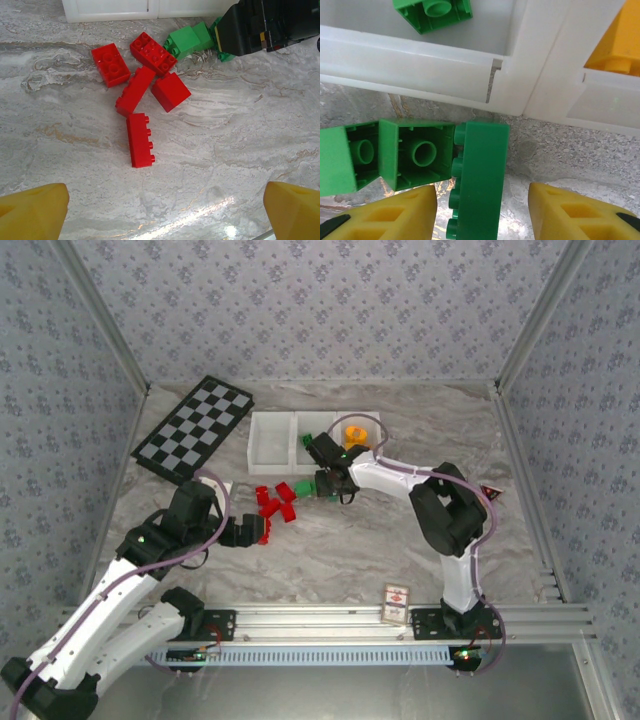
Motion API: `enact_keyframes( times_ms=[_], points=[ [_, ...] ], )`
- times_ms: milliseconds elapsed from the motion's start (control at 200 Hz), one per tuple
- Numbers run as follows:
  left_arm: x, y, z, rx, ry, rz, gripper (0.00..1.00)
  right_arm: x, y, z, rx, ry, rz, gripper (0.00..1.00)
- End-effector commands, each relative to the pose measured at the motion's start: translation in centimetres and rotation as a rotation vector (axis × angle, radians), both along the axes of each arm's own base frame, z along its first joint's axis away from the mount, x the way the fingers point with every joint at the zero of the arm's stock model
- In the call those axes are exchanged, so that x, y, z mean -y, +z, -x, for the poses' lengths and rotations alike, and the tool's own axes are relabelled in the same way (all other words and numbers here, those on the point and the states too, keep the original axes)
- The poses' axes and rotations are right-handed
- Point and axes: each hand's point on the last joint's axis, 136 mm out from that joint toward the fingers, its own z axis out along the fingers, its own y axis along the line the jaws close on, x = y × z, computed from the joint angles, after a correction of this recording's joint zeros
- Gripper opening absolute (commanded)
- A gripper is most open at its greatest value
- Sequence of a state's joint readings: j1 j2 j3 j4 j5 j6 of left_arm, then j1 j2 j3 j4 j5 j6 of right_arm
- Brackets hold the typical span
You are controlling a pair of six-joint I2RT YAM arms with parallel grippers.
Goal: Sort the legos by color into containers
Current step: Pick up the lego from the center of the table.
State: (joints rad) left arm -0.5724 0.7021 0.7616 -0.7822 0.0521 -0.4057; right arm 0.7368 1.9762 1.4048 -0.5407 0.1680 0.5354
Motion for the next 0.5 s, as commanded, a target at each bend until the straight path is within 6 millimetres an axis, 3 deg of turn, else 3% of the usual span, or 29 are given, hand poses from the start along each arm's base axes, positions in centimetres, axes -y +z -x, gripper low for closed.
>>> enact_keyframes(
  times_ms=[0,185,495],
  points=[
    [0.33,0.00,-0.01,0.006,-0.010,0.011,1.00,0.02,-1.42,0.66,-0.032,-0.008,0.013,0.52],
    [0.34,0.08,-0.01,0.008,-0.010,0.013,1.00,0.03,-1.68,0.77,-0.040,-0.006,0.014,0.47],
    [0.34,0.09,-0.02,0.008,-0.010,0.013,1.00,-0.25,-0.95,0.86,-0.036,0.013,-0.003,0.29]
  ],
)
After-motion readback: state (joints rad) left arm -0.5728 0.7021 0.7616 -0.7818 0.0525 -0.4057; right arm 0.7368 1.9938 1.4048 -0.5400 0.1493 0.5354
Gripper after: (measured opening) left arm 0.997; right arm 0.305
